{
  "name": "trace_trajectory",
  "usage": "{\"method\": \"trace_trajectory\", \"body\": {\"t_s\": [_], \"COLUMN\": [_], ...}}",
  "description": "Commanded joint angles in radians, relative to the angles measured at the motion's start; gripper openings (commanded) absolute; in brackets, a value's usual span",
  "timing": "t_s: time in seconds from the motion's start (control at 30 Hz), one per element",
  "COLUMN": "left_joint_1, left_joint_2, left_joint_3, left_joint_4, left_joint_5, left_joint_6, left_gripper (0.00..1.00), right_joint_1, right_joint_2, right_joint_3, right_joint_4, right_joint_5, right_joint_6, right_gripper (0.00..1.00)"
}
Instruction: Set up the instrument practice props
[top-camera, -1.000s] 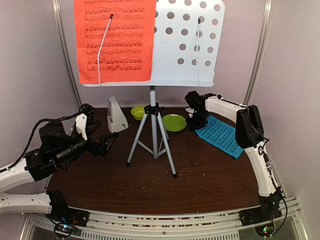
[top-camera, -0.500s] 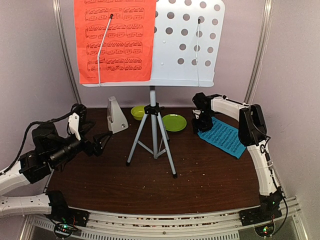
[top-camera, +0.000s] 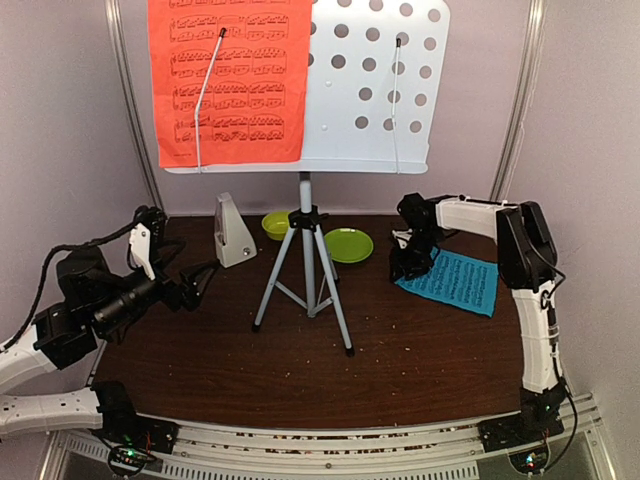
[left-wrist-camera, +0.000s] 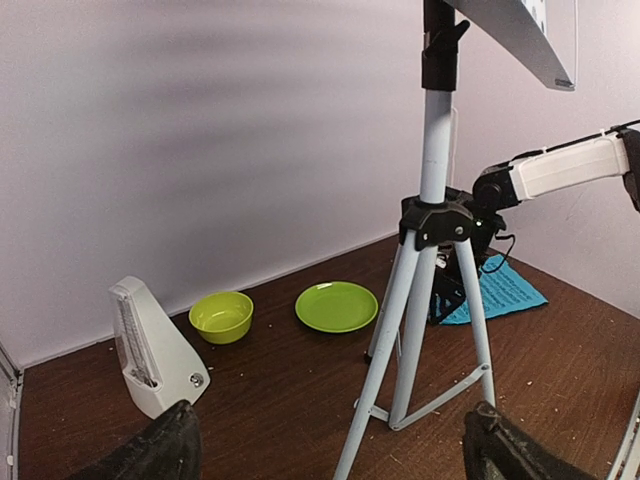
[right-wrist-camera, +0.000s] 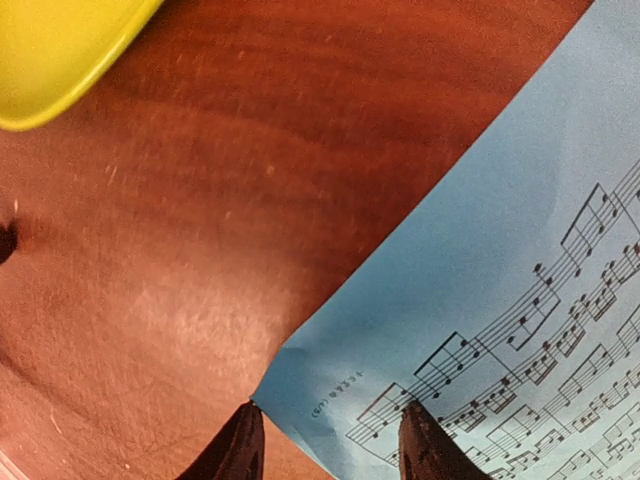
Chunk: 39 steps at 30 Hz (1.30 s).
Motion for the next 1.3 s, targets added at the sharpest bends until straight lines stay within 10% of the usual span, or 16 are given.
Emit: {"method": "trace_trajectory", "body": {"t_s": [0.0, 0.7, 1.27], "left_joint_1": [0.004, 0.005, 0.005], "left_joint_2": [-0.006, 0.086, 0.11], "left_joint_3": [0.021, 0.041, 0.046], "left_joint_4": [0.006, 0.047, 0.055], "left_joint_5": [0.003, 0.039, 0.052], "left_joint_6": [0.013, 0.026, 0.026], "left_gripper": [0.93, 0.93, 0.93], "right_joint_1": [0.019, -0.022, 0.271], "right_joint_2": [-0.074, -0.825, -0.699], "right_joint_3": [-0.181, -0.922, -0.829], "right_joint_4": [0.02, 0.473, 0.37], "right_joint_5": [-0.05, -0.05, 0.341], "right_joint_6": [-0.001, 0.16, 0.027], "right_gripper": [0.46, 0.58, 0.47]}}
